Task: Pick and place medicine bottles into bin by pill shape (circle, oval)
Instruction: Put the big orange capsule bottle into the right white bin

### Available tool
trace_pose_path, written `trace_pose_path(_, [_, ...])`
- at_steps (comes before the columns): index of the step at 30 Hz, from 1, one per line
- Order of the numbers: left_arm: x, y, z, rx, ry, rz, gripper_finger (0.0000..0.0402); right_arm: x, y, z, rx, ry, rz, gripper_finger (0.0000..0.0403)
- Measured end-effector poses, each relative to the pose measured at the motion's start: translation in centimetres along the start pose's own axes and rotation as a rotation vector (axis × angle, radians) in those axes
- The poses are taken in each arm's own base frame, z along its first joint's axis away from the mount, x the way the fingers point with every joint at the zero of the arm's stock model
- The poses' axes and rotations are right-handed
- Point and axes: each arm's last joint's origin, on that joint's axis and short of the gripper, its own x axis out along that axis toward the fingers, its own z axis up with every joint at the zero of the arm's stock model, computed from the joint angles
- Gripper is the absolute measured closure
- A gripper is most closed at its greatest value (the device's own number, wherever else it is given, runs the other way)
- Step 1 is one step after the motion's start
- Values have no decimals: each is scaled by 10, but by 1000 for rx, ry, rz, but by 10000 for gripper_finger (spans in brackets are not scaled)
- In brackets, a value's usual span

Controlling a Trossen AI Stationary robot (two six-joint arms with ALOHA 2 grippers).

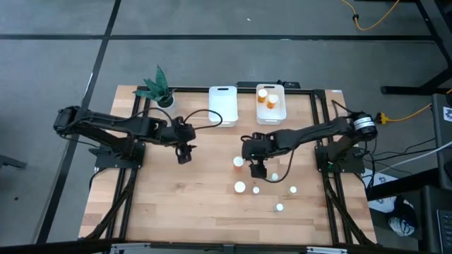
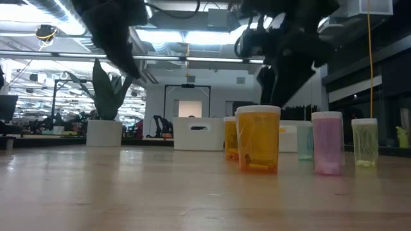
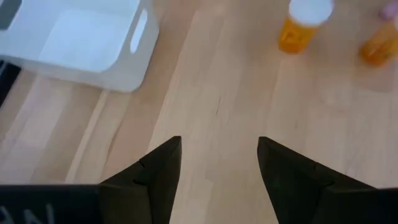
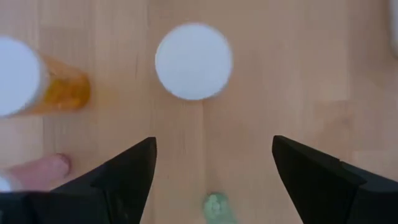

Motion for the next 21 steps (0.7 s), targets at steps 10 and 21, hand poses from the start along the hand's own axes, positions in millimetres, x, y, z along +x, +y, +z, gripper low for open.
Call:
trace_pose_path(10, [0, -1, 2, -1, -16, -5, 199, 29, 1, 12, -82, -43, 24, 82])
trace_pose_path(21, [0, -1, 1, 1, -9, -3, 199, 34, -8, 24, -70, -149, 26, 82])
